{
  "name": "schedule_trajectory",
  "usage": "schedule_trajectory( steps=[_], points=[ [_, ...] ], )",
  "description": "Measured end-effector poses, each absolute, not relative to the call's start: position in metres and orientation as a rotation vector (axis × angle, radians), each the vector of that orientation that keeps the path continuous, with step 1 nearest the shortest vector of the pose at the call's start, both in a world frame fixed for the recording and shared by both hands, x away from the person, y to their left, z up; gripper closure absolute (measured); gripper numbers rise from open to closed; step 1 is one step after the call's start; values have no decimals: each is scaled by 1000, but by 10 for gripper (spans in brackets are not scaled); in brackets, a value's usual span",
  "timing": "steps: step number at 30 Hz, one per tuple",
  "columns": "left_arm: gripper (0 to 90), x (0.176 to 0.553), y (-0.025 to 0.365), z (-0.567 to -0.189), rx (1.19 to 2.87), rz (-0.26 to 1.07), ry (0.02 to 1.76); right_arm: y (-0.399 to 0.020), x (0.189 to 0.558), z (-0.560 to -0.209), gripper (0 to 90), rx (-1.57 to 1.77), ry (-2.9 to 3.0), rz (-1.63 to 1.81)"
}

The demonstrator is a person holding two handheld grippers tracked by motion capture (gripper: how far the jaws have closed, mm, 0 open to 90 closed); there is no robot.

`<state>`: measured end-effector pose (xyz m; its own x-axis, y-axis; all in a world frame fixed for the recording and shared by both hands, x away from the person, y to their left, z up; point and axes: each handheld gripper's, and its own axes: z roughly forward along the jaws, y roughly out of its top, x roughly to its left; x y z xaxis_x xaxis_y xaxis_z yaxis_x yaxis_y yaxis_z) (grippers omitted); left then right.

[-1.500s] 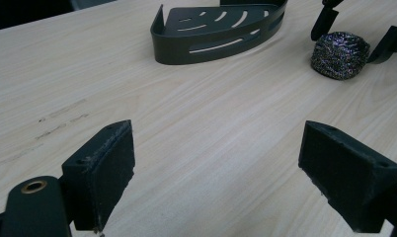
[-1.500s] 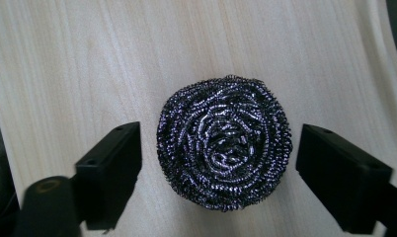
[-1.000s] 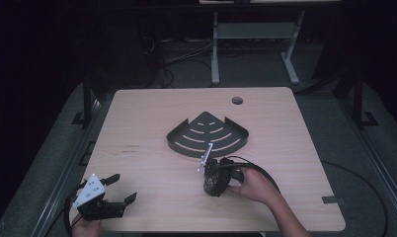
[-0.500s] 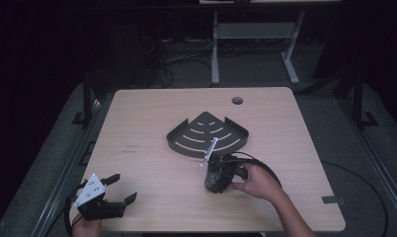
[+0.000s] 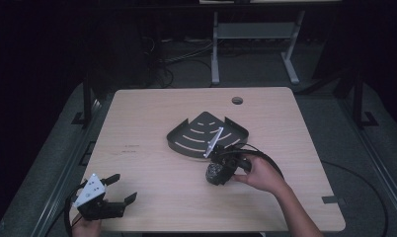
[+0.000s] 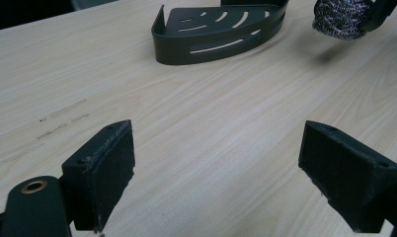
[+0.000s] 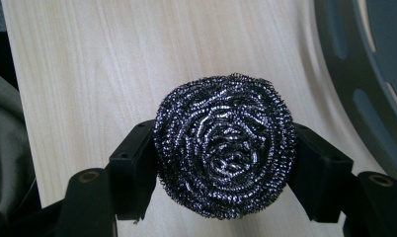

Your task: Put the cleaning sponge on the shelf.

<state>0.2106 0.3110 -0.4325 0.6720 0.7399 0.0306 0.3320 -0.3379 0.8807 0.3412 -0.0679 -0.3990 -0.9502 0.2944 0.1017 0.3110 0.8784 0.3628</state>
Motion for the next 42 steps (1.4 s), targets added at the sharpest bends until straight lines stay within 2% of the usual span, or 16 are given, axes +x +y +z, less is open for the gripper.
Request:
schedule_trajectory(
  steps=[21,42],
  points=[
    [133,211,311,-432,1933,542,834,-77,359,-383,334,-533,-3016,-585],
    [133,211,311,-433,1933,536,840,-84,374,-385,334,-582,-2997,-566]
  ],
)
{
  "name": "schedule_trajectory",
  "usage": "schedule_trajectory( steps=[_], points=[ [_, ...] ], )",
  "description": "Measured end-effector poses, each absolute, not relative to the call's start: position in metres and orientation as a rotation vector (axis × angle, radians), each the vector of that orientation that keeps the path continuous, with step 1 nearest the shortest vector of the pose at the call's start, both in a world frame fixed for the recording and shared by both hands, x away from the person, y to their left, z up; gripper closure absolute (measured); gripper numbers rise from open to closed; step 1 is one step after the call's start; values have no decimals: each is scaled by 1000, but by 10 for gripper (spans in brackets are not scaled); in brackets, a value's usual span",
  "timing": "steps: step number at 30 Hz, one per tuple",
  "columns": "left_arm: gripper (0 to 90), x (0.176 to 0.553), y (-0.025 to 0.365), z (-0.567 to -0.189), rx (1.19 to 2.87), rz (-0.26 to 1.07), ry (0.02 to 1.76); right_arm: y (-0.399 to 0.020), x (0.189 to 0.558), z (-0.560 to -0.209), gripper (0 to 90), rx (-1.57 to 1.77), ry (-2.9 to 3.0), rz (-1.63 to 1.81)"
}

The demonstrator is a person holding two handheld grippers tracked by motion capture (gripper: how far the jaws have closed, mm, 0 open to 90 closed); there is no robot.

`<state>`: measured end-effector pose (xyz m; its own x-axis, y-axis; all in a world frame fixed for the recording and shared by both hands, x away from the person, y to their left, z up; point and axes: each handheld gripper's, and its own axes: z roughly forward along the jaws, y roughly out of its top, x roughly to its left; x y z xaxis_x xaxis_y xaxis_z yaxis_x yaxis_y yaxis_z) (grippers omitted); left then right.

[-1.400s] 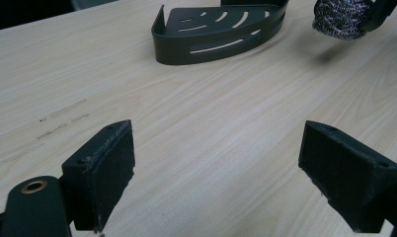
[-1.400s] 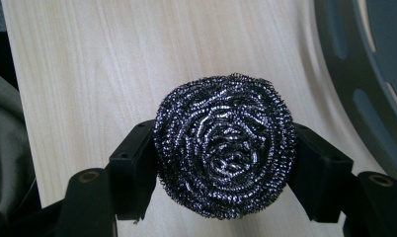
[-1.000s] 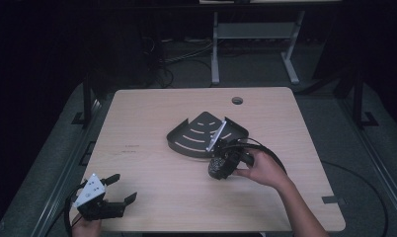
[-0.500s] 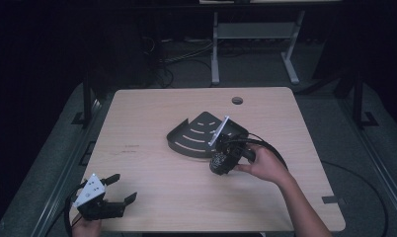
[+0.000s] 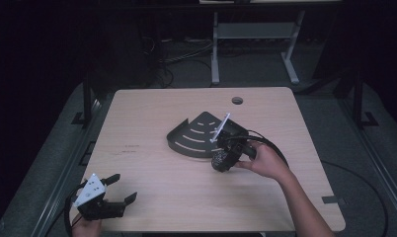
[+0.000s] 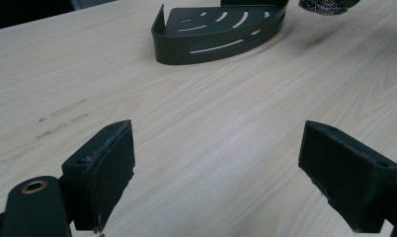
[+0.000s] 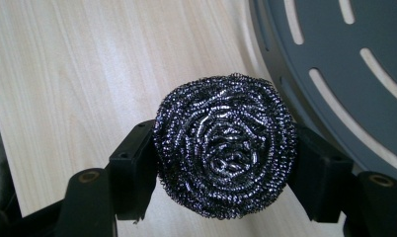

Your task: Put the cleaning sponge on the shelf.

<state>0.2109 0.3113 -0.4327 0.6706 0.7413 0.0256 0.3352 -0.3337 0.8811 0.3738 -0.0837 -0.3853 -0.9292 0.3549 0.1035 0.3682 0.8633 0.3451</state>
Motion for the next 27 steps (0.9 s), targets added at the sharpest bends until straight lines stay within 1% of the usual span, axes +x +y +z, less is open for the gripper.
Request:
schedule_trajectory(
  steps=[27],
  points=[
    [133,211,312,-432,1933,537,841,-80,399,-367,333,-602,-3011,-561]
  ],
)
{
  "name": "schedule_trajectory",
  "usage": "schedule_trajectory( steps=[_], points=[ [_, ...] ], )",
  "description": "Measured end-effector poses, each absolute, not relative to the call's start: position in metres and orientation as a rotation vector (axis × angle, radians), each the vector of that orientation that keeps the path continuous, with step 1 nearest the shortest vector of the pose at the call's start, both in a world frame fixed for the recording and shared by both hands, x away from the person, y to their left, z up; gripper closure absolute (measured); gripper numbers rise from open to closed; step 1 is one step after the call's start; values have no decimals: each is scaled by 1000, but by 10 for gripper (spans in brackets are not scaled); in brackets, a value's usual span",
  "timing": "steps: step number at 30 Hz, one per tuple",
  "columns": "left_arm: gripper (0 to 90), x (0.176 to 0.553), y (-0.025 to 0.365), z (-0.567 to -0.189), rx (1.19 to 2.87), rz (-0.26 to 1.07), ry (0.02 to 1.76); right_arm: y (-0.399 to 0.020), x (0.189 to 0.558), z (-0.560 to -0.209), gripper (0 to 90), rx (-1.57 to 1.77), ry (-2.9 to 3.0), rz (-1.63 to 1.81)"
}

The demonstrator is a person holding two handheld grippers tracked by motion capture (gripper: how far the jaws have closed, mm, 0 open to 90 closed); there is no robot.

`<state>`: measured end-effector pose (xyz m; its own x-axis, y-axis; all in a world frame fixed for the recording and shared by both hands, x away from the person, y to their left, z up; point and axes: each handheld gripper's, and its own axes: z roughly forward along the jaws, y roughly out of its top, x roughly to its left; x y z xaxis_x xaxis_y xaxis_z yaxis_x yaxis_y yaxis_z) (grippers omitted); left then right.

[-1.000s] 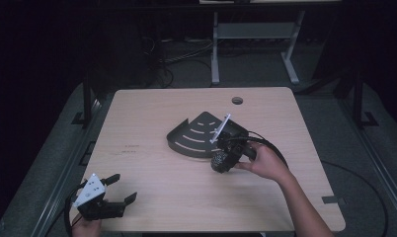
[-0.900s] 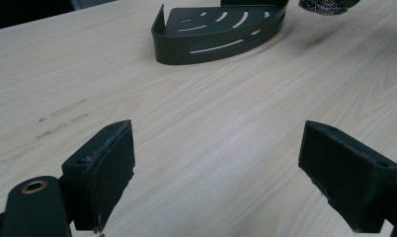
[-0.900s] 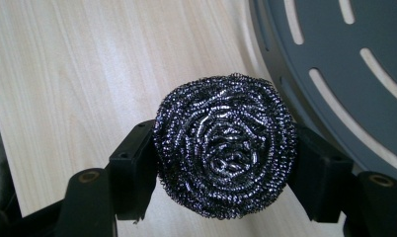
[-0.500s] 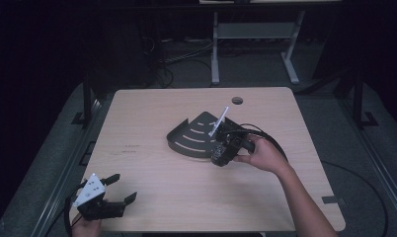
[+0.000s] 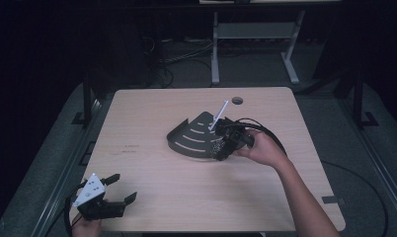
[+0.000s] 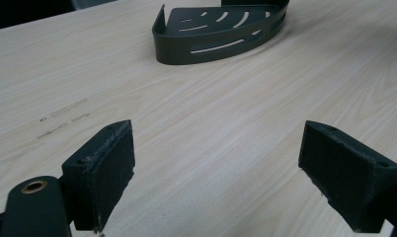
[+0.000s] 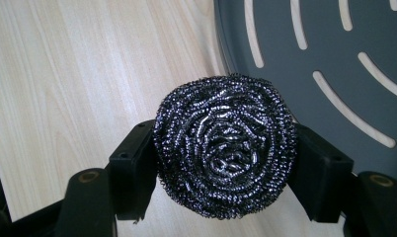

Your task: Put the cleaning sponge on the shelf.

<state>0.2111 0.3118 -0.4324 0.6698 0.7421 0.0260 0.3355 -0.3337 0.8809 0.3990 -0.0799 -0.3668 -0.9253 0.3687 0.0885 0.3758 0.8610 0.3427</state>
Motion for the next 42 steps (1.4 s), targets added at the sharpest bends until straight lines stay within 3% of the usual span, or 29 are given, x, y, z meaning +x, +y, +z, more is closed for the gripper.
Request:
schedule_trajectory(
  steps=[25,42],
  points=[
    [133,211,313,-432,1934,539,841,-81,430,-361,333,-680,-2981,-560],
    [133,211,313,-432,1933,535,839,-82,452,-382,332,-763,-2958,-512]
  ],
)
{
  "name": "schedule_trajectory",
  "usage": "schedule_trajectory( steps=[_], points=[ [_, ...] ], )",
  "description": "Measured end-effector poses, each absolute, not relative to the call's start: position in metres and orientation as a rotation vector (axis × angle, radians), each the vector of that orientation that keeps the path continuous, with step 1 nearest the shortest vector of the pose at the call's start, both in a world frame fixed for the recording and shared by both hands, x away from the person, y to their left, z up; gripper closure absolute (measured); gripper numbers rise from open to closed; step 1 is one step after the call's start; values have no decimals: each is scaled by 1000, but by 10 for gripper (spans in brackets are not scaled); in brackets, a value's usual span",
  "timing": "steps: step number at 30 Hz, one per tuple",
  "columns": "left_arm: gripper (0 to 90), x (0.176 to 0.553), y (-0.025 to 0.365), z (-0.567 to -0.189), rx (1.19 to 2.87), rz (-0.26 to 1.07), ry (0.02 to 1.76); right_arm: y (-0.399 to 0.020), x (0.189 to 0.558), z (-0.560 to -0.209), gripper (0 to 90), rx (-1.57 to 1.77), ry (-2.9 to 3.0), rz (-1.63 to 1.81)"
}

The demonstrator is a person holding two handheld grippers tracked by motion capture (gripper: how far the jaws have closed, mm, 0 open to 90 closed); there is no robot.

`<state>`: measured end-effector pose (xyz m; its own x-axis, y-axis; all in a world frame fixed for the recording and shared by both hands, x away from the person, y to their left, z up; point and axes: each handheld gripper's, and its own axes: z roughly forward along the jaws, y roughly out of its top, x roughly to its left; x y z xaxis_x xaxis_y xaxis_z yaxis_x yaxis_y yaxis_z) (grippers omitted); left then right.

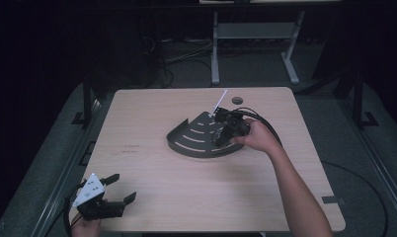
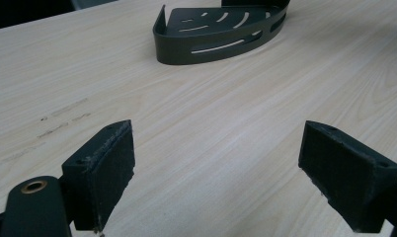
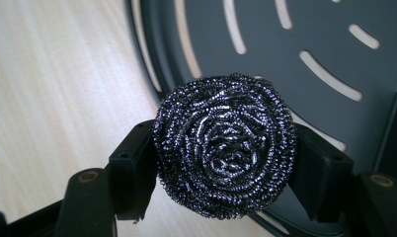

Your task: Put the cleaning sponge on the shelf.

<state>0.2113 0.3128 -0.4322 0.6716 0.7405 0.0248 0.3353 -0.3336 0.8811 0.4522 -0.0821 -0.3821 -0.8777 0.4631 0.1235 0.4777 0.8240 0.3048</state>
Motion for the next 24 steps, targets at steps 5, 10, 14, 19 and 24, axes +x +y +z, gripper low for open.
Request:
schedule_trajectory(
  steps=[5,10,14,19,24],
  points=[
    [133,211,313,-432,1932,536,840,-83,457,-387,332,-788,-2951,-500],
    [133,211,313,-433,1931,534,840,-83,461,-391,331,-803,-2945,-507],
    [133,211,312,-433,1930,530,838,-85,466,-397,330,-830,-2947,-497],
    [133,212,312,-433,1930,530,838,-86,472,-402,330,-855,-2938,-485],
    [133,212,313,-433,1930,531,838,-85,477,-408,330,-881,-2932,-475]
  ],
)
